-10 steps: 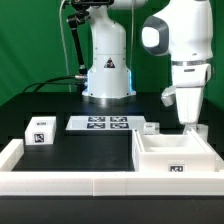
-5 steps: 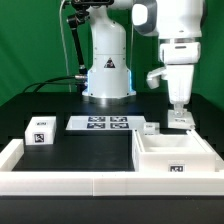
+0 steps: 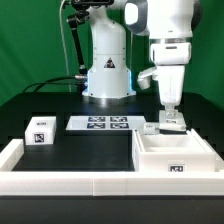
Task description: Assemble cabinet
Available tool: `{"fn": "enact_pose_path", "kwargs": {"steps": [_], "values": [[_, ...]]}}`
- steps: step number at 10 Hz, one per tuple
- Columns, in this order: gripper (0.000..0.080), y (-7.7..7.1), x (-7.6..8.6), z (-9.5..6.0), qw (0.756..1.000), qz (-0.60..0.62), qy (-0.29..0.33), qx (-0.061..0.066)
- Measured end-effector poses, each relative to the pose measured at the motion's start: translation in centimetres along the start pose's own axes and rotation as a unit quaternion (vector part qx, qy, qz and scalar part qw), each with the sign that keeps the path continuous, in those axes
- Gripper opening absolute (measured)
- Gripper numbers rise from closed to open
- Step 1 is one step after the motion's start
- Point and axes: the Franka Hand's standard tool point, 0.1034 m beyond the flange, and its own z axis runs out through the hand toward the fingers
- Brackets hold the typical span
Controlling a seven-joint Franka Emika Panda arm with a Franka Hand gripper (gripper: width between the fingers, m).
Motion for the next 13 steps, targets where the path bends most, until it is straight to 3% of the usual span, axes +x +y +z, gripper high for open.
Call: {"fn": "enact_pose_path", "kwargs": {"steps": [7, 10, 13], "values": [[0.0069, 2.0, 0.0, -0.2, 1.000, -0.029, -0.001, -0.006], [0.0069, 1.8, 0.0, -0.2, 1.000, -0.029, -0.002, -0.004], [0.0069, 2.6, -0.1, -0.3, 1.000, -0.023, -0.007, 0.003]]}}
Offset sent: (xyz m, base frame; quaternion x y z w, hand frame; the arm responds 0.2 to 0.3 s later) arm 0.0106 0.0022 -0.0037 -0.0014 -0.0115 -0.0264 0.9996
